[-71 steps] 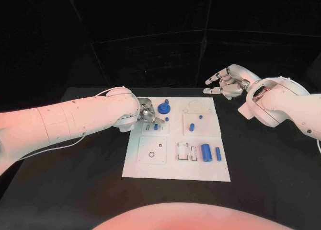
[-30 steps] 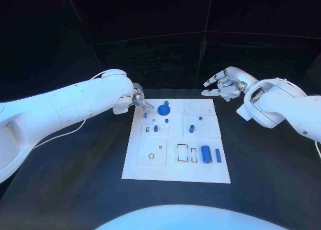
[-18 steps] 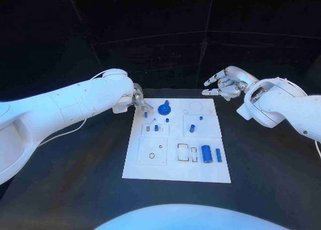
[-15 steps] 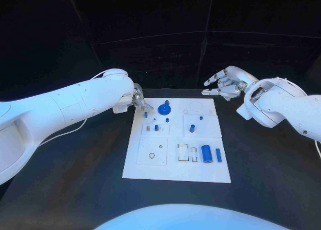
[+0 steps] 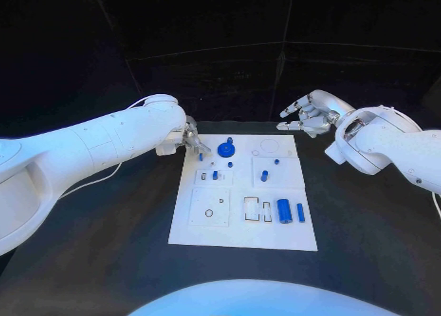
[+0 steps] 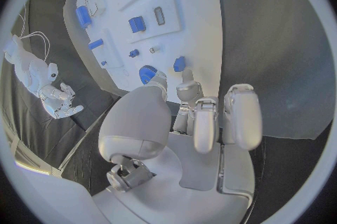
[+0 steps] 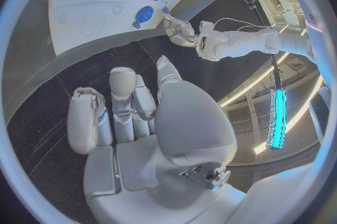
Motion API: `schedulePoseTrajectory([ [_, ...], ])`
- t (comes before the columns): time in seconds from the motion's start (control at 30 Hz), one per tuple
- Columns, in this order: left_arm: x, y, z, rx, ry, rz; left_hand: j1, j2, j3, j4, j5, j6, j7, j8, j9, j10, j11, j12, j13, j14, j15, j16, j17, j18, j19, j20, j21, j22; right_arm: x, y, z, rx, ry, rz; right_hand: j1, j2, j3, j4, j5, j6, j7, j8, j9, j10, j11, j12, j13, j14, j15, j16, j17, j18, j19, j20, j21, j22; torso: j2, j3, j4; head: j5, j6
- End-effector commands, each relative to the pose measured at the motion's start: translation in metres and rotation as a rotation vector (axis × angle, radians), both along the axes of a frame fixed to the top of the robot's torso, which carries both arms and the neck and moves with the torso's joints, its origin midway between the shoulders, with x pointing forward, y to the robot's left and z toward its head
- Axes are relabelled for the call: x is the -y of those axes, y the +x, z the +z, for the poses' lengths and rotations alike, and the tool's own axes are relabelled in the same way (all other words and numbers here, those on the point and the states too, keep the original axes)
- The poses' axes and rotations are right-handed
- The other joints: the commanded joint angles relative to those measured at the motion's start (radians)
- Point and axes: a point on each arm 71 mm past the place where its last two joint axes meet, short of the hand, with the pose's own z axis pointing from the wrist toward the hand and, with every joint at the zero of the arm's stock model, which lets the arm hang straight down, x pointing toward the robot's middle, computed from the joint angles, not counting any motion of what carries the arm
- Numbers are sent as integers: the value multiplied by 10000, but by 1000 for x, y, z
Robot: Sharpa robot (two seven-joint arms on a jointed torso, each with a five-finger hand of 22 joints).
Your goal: Assemble the parts on the task board
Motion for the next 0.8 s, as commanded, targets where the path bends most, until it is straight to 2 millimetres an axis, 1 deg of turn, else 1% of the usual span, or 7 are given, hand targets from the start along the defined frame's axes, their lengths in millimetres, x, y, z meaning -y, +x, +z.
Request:
schedulePoseTrajectory([
  [0.03,1,-1,-1,-199,157,-133,98,34,-50,4,-26,43,-2,-57,-13,51,14,61,12,1056,79,31,2634,-25,173,75,33,14,-2,0,1,64,-7,117,-19,38,-20,39,63,-80,-7,67,-8,-11,0,-32,-7,-10,6,-11,-6,162,-89,-7,-34,-8,-4,1,4,12,-12],
  [0.17,1,0,-2,-253,185,-131,133,60,-64,2,-25,64,-5,-63,-33,55,11,66,13,1056,77,31,2634,-26,175,74,37,20,-2,0,1,61,-9,115,0,46,-24,41,86,-77,-8,72,-7,-8,-1,-26,-4,-10,6,-11,-5,160,-86,-7,-32,-2,0,5,-2,24,-16],
  [0.5,0,0,-3,-384,246,-152,314,145,-109,-29,-23,124,-12,-96,-112,64,4,77,11,1056,71,31,2634,-26,175,70,39,32,-2,0,1,58,-10,112,13,51,-26,42,101,-75,-9,75,-6,-8,-1,-26,-4,-11,5,-14,-11,163,-91,-7,-38,-14,-4,-2,8,12,-30],
  [0.8,1,0,-5,-501,295,-183,443,197,-135,-52,-23,163,-16,-116,-163,72,0,85,10,1056,67,31,2634,-25,173,67,35,33,-2,0,1,56,-10,121,31,58,-30,43,126,-73,-9,80,-5,-4,-3,-18,2,-10,4,-9,-4,162,-87,-8,-36,-8,-2,-1,3,13,-46],
])
